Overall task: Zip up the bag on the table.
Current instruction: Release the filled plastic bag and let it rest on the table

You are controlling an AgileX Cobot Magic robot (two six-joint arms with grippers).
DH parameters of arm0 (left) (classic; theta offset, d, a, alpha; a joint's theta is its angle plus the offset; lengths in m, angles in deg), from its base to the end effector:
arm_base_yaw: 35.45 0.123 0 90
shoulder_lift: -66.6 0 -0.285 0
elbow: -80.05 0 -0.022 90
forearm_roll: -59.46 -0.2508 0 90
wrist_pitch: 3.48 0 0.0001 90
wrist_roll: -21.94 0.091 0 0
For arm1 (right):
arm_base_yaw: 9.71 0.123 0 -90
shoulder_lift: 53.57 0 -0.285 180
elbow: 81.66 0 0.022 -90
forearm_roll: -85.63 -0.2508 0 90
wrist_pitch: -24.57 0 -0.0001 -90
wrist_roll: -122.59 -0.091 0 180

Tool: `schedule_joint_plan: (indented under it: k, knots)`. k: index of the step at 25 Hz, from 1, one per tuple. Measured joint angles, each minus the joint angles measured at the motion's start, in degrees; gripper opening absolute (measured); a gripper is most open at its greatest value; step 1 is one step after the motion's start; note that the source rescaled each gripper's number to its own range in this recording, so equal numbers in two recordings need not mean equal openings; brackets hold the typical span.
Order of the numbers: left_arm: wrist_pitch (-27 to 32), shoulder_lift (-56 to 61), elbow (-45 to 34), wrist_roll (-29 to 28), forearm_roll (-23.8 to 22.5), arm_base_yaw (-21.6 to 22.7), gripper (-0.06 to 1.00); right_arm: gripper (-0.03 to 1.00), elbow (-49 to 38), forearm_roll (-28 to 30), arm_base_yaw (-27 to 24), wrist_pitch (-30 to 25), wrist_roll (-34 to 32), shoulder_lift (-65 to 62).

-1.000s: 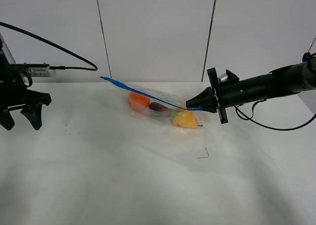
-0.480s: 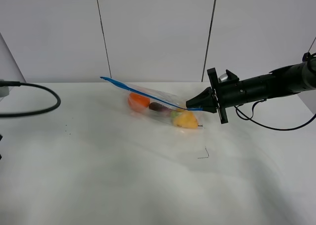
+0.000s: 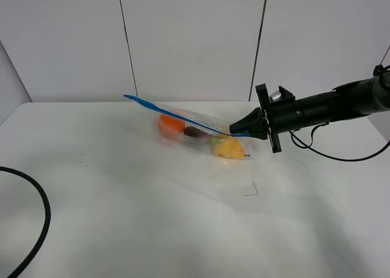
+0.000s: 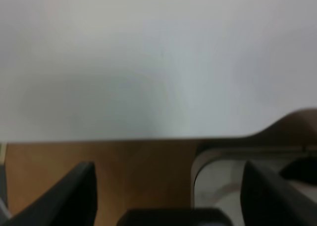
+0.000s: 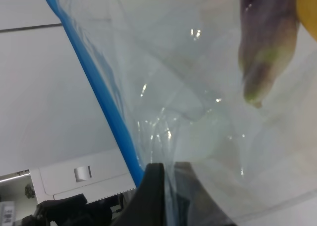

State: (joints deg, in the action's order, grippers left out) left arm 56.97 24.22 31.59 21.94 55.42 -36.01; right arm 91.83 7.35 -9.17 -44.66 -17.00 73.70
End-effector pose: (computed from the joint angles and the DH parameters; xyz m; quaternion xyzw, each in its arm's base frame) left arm 0.0842 0.0048 0.2538 0.0140 0.9681 0.0328 0.2479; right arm 0.3794 0.0869 0.1574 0.0499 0.8299 0.5545 0.0365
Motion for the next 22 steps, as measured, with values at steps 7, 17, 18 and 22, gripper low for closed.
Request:
schedule_joint_plan:
  k: [7,17,18,22]
  knots:
    - [-0.1,3.4,0.0,0.0,1.4,0.0,0.81,0.0,0.0,0.0,0.0,0.0,0.1,0.0]
    - [-0.4,8.3,0.0,0.0,4.0,0.0,0.81,0.0,0.0,0.0,0.0,0.0,0.2,0.0]
    - [-0.4,10.9,0.0,0.0,4.0,0.0,0.81,0.0,0.0,0.0,0.0,0.0,0.2,0.0]
    - [-0.6,23.5,0.0,0.0,4.0,0.0,0.81,0.0,0.0,0.0,0.0,0.0,0.2,0.0]
